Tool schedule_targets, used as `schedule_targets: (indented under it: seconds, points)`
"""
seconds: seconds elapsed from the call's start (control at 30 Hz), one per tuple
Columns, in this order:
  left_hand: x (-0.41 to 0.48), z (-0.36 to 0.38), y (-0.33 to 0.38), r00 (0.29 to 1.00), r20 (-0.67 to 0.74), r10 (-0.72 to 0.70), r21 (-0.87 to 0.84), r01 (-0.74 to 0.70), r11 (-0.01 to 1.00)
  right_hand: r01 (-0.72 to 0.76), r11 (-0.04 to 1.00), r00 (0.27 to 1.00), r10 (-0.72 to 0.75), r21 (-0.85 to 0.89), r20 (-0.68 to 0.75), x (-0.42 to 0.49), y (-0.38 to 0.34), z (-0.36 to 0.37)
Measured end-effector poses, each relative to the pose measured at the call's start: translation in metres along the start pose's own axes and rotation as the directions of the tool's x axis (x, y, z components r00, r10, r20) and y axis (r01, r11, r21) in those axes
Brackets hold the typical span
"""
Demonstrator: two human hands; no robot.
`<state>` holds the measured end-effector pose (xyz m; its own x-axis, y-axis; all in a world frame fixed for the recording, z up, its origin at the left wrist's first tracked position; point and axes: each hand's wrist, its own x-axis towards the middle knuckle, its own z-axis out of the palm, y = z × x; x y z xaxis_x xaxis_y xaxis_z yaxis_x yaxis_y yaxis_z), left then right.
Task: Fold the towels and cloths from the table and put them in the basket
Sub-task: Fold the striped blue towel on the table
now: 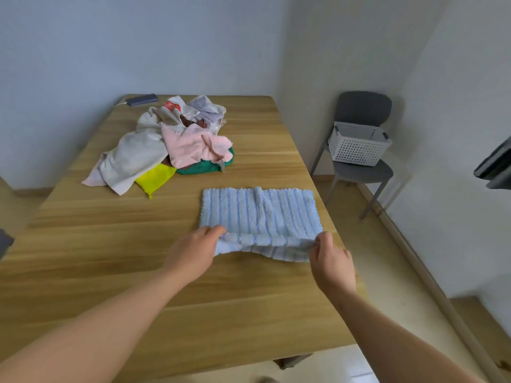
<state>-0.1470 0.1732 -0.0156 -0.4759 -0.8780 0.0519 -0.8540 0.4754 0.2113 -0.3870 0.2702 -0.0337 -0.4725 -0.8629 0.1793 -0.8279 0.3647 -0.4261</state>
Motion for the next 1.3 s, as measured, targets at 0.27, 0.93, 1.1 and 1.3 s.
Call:
schedule_targets:
  seconds: [0.27,0.93,1.1,1.3]
  points:
    - [0.014,-0.051,-0.015,0.958,0.267,0.109,-0.031,-0.104,0.994,0.122,0.990,0.951,-0.097,-0.070,0.292,0.001,-0.004,-0.044]
    - [0.132,-0.204,0.010,0.743,-0.670,-0.005,-0.102,-0.086,0.991,0.219,0.975,0.811,-0.202,-0.035,-0.549,0.144,-0.058,-0.162]
    - [0.096,-0.170,-0.002,0.766,-0.637,0.090,-0.095,-0.193,0.977,0.304,0.949,0.778,-0.300,-0.087,-0.552,0.109,-0.038,-0.141]
    - [0.038,-0.089,-0.025,0.980,-0.130,0.150,-0.094,-0.163,0.982,0.204,0.978,0.976,-0.206,-0.039,-0.066,0.034,0.002,-0.083]
